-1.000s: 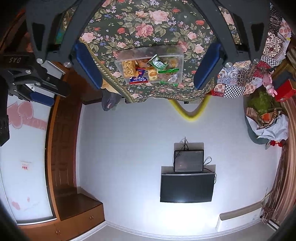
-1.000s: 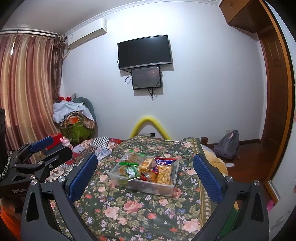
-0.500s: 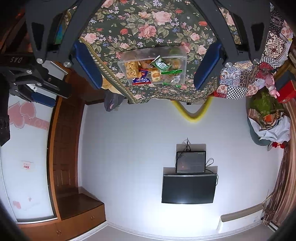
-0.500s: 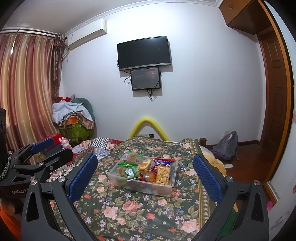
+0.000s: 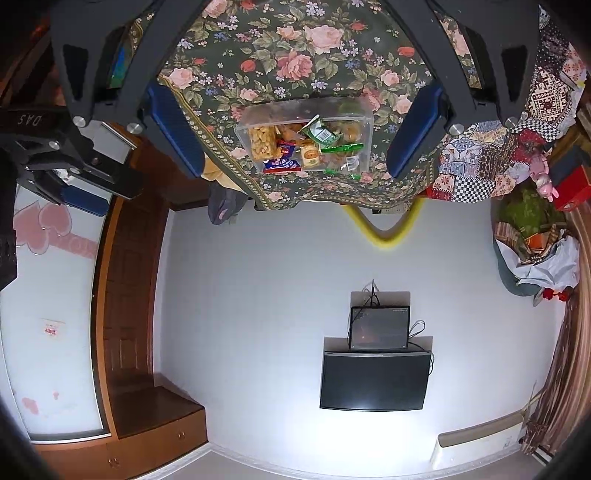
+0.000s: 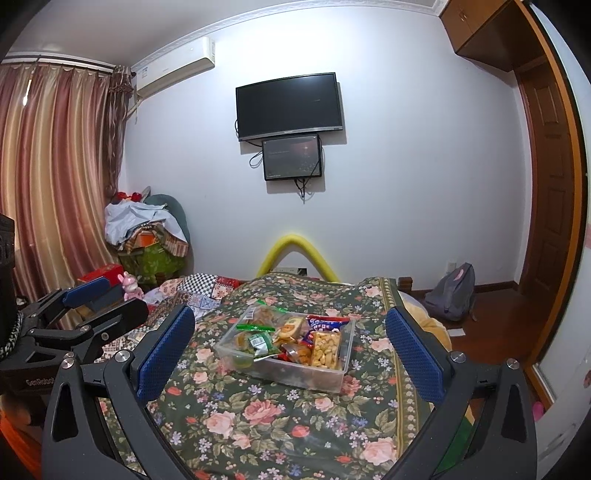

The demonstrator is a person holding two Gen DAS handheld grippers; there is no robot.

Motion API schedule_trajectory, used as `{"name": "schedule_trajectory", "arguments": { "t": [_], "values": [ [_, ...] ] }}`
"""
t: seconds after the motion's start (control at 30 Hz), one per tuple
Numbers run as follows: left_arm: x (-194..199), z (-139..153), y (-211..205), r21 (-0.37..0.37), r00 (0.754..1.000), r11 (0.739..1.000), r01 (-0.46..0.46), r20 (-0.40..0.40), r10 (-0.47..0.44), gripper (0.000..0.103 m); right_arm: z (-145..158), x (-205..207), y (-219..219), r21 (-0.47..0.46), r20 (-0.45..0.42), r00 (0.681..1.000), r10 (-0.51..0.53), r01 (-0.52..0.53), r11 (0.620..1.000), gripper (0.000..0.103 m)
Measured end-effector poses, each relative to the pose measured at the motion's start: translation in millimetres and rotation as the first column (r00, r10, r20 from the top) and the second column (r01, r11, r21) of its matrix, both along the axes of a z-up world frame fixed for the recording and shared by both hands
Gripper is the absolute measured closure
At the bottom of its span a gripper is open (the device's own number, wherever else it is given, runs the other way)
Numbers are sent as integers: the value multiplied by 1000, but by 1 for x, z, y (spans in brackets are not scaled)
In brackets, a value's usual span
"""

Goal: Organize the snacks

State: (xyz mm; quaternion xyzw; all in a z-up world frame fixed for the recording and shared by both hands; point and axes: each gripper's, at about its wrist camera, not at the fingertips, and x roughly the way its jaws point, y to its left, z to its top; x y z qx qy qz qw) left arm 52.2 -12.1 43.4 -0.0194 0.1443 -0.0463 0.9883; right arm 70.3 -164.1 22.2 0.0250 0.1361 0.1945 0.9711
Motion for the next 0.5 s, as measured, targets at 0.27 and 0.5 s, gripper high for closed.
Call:
{"name": "schedule_trajectory", "arguments": {
  "t": [0.27, 0.5],
  "values": [
    [1, -2, -3, -2, 1000, 1000, 10, -7, -10, 3, 1, 1, 0, -3, 4, 1000, -4, 4, 1000, 0],
    [2, -4, -3, -5, 1000, 1000, 17, -15, -17, 3, 2, 2, -1, -4, 3, 1000, -6, 6, 1000, 0]
  ]
}}
